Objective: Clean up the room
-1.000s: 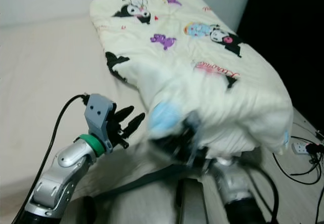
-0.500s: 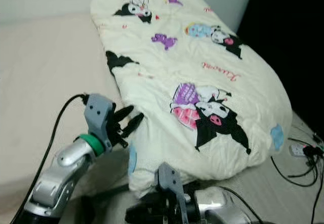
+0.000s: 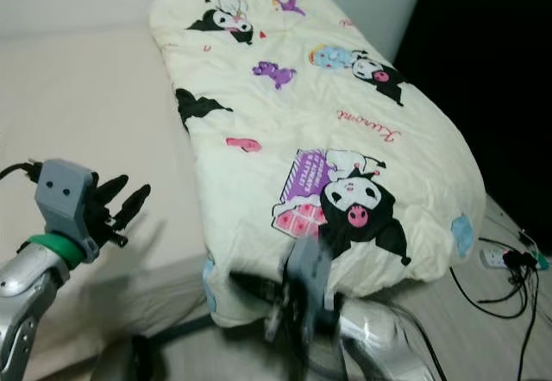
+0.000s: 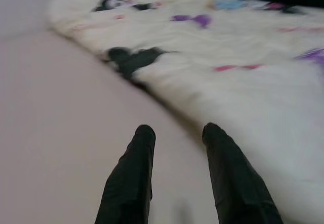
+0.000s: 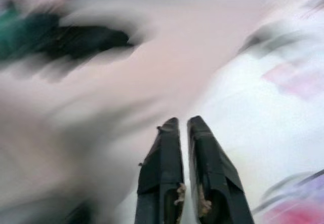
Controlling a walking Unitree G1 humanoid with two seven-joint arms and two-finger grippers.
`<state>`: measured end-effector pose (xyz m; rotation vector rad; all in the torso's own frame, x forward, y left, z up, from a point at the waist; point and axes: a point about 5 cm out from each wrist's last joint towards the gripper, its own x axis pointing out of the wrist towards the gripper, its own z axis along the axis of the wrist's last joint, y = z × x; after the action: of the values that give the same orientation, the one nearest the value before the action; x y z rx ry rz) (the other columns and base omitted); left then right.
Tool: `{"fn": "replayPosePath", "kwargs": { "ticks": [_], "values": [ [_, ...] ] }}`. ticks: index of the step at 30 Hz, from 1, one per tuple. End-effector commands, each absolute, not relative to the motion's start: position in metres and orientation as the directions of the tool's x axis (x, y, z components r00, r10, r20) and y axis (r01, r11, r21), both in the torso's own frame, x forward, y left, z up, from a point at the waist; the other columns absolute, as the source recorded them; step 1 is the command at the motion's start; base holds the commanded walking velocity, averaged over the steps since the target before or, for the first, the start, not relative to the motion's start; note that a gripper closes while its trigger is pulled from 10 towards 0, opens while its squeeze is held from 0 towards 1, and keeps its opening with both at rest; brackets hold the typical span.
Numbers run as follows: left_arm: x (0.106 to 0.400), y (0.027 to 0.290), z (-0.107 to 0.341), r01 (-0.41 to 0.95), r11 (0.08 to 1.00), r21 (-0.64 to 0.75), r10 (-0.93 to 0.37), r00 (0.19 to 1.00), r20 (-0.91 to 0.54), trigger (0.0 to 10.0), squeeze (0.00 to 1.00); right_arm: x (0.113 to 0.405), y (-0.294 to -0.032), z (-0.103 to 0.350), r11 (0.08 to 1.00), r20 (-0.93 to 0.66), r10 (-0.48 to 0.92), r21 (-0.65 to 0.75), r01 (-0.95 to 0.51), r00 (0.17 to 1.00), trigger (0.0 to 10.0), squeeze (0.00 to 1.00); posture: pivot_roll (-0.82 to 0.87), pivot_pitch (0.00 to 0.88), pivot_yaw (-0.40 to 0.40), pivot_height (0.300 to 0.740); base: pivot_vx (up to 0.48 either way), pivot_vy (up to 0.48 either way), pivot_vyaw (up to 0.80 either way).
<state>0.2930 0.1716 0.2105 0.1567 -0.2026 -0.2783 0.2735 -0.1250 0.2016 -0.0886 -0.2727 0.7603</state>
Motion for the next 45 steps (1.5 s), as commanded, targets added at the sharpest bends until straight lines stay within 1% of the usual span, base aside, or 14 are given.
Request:
{"fn": "replayPosePath", "kwargs": {
  "ticks": [1, 3, 5, 6, 7, 8, 10, 16, 22, 27, 29, 45],
  "values": [
    [0.293, 0.164, 0.209, 0.262, 0.948, 0.183, -0.294, 0.939, 0.179, 10.0, 0.00, 0.279, -0.137, 0.198, 0.805, 0.225, 0.593, -0.165, -0.569, 0.773, 10.0, 0.00, -0.09, 0.145, 0.064, 0.500, 0.000, 0.000, 0.00],
    [0.298, 0.147, 0.208, 0.276, 0.947, 0.166, -0.305, 0.933, 0.192, 10.0, 0.00, 0.295, -0.152, 0.214, 0.910, 0.325, 0.414, -0.164, -0.380, 0.850, 10.0, 0.00, -0.11, 0.124, 0.054, 0.509, 0.000, 0.000, 0.00],
    [0.304, 0.135, 0.207, 0.291, 0.946, 0.144, -0.316, 0.927, 0.200, 10.0, 0.00, 0.302, -0.162, 0.223, 0.958, 0.387, 0.278, -0.180, -0.223, 0.879, 10.0, 0.00, -0.11, 0.104, 0.045, 0.519, 0.000, 0.000, 0.00],
    [0.304, 0.135, 0.207, 0.291, 0.946, 0.144, -0.316, 0.927, 0.200, 10.0, 0.00, 0.302, -0.162, 0.223, 0.958, 0.387, 0.278, -0.180, -0.223, 0.879, 10.0, 0.00, -0.11, 0.104, 0.045, 0.519, 0.000, 0.000, 0.00],
    [0.306, 0.131, 0.207, 0.295, 0.946, 0.139, -0.318, 0.926, 0.204, 10.0, 0.00, 0.303, -0.164, 0.225, 0.964, 0.402, 0.251, -0.190, -0.188, 0.880, 10.0, 0.00, -0.11, 0.104, 0.045, 0.524, 0.000, 0.000, 0.00],
    [0.311, 0.126, 0.207, 0.297, 0.945, 0.135, -0.319, 0.925, 0.206, 10.0, 0.00, 0.305, -0.166, 0.223, 0.965, 0.399, 0.239, -0.200, -0.171, 0.885, 10.0, 0.00, -0.12, 0.087, 0.033, 0.534, 0.000, 0.000, 0.00],
    [0.313, 0.124, 0.206, 0.296, 0.946, 0.133, -0.319, 0.925, 0.205, 10.0, 0.00, 0.306, -0.167, 0.222, 0.966, 0.395, 0.233, -0.203, -0.163, 0.888, 10.0, 0.00, -0.12, 0.086, 0.032, 0.539, 0.000, 0.000, 0.00],
    [0.316, 0.124, 0.200, 0.274, 0.953, 0.132, -0.296, 0.936, 0.191, 10.0, 0.00, 0.312, -0.172, 0.218, 0.965, 0.408, 0.187, -0.246, -0.090, 0.894, 10.0, 0.00, -0.13, 0.068, 0.024, 0.579, 0.000, 0.000, 0.00],
    [0.319, 0.119, 0.196, 0.277, 0.952, 0.131, -0.299, 0.934, 0.197, 10.0, 0.00, 0.315, -0.171, 0.211, 0.967, 0.415, 0.166, -0.245, -0.066, 0.894, 10.0, 0.00, -0.14, 0.058, 0.023, 0.604, 0.000, 0.000, 0.00],
    [0.321, 0.114, 0.195, 0.287, 0.948, 0.135, -0.309, 0.930, 0.199, 10.0, 0.00, 0.317, -0.173, 0.209, 0.967, 0.413, 0.159, -0.247, -0.058, 0.897, 10.0, 0.00, -0.14, 0.053, 0.021, 0.624, 0.000, 0.000, 0.00],
    [0.322, 0.109, 0.195, 0.296, 0.945, 0.139, -0.319, 0.926, 0.201, 10.0, 0.00, 0.319, -0.176, 0.207, 0.967, 0.410, 0.152, -0.249, -0.050, 0.899, 10.0, 0.00, -0.14, 0.051, 0.022, 0.639, 0.000, 0.000, 0.00],
    [0.326, 0.101, 0.196, 0.316, 0.938, 0.143, -0.341, 0.914, 0.219, 10.0, 0.00, 0.321, -0.179, 0.202, 0.969, 0.413, 0.137, -0.247, -0.035, 0.900, 10.0, 0.00, -0.14, 0.048, 0.030, 0.709, 0.000, 0.000, 0.00]
  ]
}}
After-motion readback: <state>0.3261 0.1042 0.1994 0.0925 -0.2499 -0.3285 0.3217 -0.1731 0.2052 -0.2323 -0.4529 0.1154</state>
